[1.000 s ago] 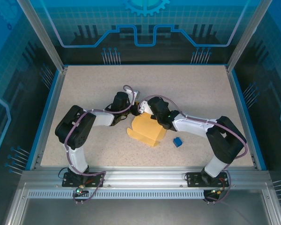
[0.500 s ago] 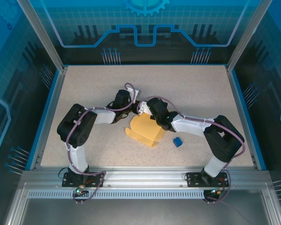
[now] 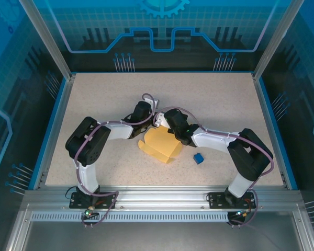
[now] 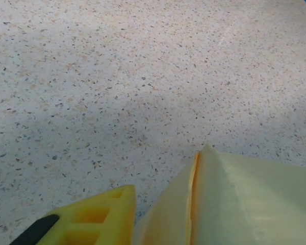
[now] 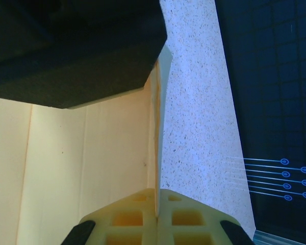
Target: Fold the paper box
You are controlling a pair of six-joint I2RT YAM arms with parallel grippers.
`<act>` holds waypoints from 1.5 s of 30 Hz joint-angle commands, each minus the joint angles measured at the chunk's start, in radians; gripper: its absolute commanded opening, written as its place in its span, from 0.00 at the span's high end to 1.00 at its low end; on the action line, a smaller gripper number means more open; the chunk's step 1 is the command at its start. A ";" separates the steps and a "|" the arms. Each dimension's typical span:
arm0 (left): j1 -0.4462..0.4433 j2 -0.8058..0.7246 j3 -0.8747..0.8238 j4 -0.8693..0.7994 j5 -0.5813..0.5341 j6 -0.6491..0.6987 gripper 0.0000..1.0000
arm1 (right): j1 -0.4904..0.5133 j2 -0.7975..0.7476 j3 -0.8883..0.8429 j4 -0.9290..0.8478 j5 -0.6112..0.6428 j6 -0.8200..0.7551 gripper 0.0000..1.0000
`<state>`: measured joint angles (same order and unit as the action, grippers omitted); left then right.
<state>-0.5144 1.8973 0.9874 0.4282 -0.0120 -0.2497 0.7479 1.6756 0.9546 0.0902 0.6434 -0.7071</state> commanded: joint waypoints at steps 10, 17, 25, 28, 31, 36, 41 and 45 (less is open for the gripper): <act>0.024 0.005 0.006 -0.046 -0.200 -0.032 0.72 | 0.020 -0.047 -0.017 -0.081 -0.067 0.041 1.00; 0.028 -0.050 -0.054 0.050 -0.027 0.020 0.58 | 0.004 -0.053 -0.005 -0.072 -0.033 0.072 1.00; 0.041 -0.113 -0.121 0.096 0.104 0.018 0.38 | -0.004 -0.063 0.005 -0.059 -0.022 0.086 1.00; 0.049 -0.136 -0.140 0.105 0.144 0.014 0.34 | -0.008 -0.060 0.007 -0.058 -0.020 0.090 1.00; 0.057 -0.154 -0.157 0.112 0.180 0.011 0.30 | -0.009 -0.057 0.009 -0.055 -0.018 0.090 1.00; 0.102 -0.199 -0.213 0.153 0.235 -0.041 0.27 | -0.010 -0.066 0.000 -0.041 -0.016 0.088 1.00; 0.176 -0.246 -0.257 0.221 0.350 -0.165 0.26 | -0.009 -0.068 -0.011 -0.010 -0.009 0.066 1.00; 0.201 -0.255 -0.228 0.175 0.402 -0.255 0.26 | 0.002 -0.068 -0.023 0.024 0.006 0.031 1.00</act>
<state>-0.3206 1.6733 0.7399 0.5903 0.2981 -0.4099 0.7456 1.6356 0.9474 0.0643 0.6258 -0.6552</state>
